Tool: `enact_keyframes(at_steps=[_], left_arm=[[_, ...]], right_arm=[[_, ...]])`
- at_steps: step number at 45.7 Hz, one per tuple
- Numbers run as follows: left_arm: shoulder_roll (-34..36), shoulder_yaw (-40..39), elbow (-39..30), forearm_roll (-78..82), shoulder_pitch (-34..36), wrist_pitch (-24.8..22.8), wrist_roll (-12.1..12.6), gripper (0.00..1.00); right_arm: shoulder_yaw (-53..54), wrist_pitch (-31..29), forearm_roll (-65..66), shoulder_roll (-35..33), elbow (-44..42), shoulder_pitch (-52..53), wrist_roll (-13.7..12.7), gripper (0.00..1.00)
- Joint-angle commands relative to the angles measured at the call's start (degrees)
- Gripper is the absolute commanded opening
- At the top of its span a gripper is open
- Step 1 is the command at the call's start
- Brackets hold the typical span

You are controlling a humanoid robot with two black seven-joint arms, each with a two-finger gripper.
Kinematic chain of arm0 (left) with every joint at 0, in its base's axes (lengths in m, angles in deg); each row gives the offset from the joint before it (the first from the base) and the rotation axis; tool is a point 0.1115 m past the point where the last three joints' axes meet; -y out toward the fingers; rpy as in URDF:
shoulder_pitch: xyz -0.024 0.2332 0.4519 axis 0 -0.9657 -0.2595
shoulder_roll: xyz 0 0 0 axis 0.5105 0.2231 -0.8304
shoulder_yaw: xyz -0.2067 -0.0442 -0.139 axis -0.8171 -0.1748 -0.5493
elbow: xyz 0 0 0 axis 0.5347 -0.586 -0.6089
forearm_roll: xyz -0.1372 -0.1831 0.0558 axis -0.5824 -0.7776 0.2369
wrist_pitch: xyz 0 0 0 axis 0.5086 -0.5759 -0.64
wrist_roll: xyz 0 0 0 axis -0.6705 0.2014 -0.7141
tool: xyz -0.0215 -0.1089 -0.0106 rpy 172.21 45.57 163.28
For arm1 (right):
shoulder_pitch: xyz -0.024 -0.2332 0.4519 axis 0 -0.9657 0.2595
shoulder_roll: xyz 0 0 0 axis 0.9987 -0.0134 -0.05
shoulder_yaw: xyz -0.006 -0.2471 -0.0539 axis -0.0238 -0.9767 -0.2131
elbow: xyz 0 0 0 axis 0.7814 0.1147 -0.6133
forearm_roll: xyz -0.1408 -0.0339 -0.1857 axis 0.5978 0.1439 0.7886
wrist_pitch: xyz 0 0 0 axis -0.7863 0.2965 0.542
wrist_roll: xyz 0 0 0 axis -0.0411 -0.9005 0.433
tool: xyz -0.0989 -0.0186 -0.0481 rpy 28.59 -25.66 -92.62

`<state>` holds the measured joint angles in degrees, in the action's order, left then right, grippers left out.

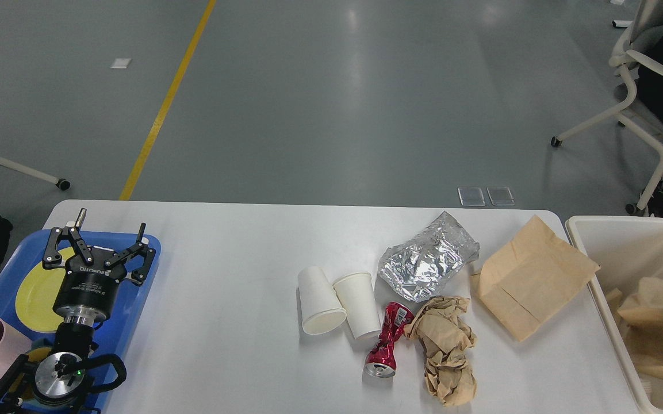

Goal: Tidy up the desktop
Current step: 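Drop the brown paper bag into the white bin and open the right gripper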

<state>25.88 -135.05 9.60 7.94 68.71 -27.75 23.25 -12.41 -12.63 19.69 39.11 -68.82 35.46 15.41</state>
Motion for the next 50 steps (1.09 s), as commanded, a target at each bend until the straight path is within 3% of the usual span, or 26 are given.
enact_keyframes(at_steps=[1, 10, 13, 16, 17, 18, 38, 47, 50], left_arm=[[0.0, 0.0, 0.0, 0.0, 0.0, 0.1, 0.0, 0.96], [0.0, 0.0, 0.0, 0.1, 0.0, 0.1, 0.0, 0.96], [0.0, 0.0, 0.0, 0.0, 0.0, 0.0, 0.0, 0.96], [0.0, 0.0, 0.0, 0.0, 0.0, 0.0, 0.0, 0.96], [0.0, 0.0, 0.0, 0.0, 0.0, 0.1, 0.0, 0.96], [0.0, 0.0, 0.0, 0.1, 0.0, 0.1, 0.0, 0.96], [0.0, 0.0, 0.0, 0.1, 0.0, 0.1, 0.0, 0.96], [0.0, 0.0, 0.0, 0.0, 0.0, 0.1, 0.0, 0.96], [0.0, 0.0, 0.0, 0.1, 0.0, 0.1, 0.0, 0.96]], right_arm=[[0.1, 0.3, 0.0, 0.6, 0.3, -0.8, 0.0, 0.0], [-0.1, 0.3, 0.0, 1.3, 0.5, -1.9, 0.0, 0.02], [-0.2, 0.5, 0.0, 1.3, 0.5, -2.1, 0.3, 0.5], [0.1, 0.8, 0.0, 1.4, 0.5, -1.8, 0.2, 0.72], [0.1, 0.8, 0.0, 1.4, 0.5, -1.6, 0.3, 0.89], [0.1, 0.9, 0.0, 1.4, 0.5, -1.6, 0.3, 1.0], [-0.1, -0.9, 0.7, -0.5, 2.5, 1.4, -0.2, 1.0], [-1.0, -7.3, 2.1, -5.6, 11.0, 9.6, -0.5, 1.0], [-3.1, -9.5, 5.4, -7.1, 15.6, 14.6, -2.5, 1.0]])
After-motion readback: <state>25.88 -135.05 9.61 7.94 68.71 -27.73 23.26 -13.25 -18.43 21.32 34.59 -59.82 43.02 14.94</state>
